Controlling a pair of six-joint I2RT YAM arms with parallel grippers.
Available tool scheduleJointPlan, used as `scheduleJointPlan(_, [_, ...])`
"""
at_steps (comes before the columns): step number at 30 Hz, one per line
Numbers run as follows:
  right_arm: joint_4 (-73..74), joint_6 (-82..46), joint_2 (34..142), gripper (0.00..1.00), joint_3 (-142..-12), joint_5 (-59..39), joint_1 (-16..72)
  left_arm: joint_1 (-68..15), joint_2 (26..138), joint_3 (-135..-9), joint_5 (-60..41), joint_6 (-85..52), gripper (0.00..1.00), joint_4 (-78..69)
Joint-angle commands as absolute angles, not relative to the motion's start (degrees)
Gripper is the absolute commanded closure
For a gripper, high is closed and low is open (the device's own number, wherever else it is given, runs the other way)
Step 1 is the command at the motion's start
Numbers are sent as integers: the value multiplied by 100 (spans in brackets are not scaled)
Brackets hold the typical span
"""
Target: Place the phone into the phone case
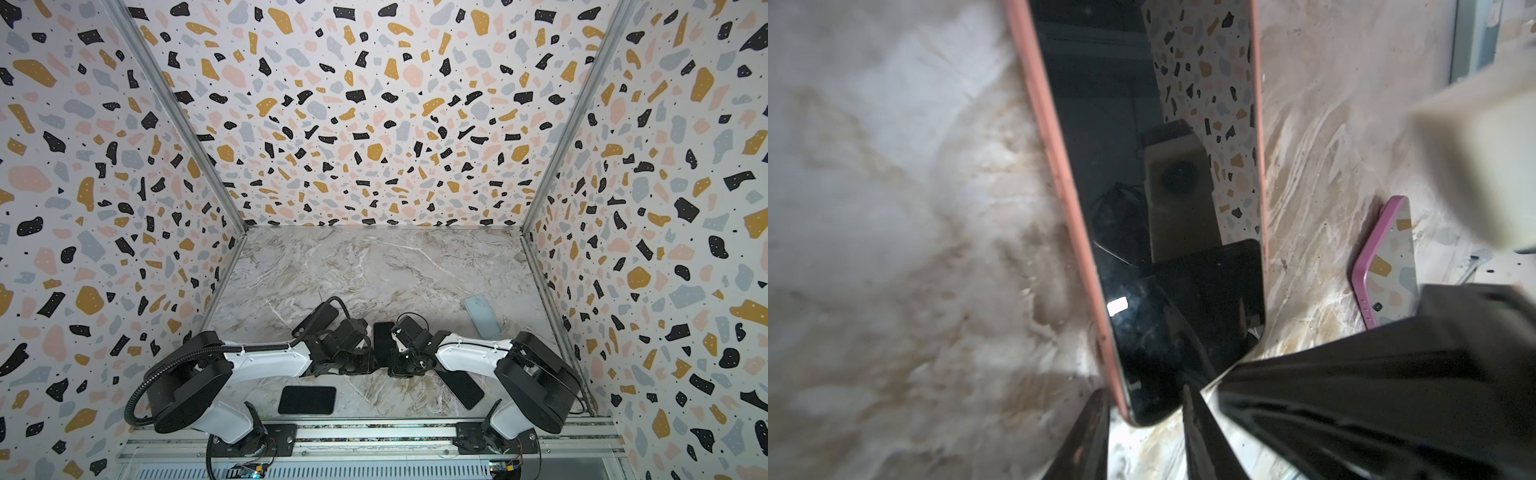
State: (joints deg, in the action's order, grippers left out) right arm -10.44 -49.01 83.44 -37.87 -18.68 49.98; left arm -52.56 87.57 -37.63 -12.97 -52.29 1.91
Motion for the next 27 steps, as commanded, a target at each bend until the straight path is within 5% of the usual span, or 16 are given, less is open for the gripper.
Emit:
scheduleJointPlan(1, [-1813,-4729,7845,88,-4087,-1043,4919,-5196,8497,-3698,-1048,-5160,67,563])
scheduleJointPlan(7, [-2056,-4561,7862,77,-4371,-747,4844,-5183,8633,-4024,-1236,-5140,63,812])
scheduleJointPlan(27, [-1493,-4582,8236,70,-4080,-1392,4777,-5180,9203,-4111,-1688,-5298,70,598])
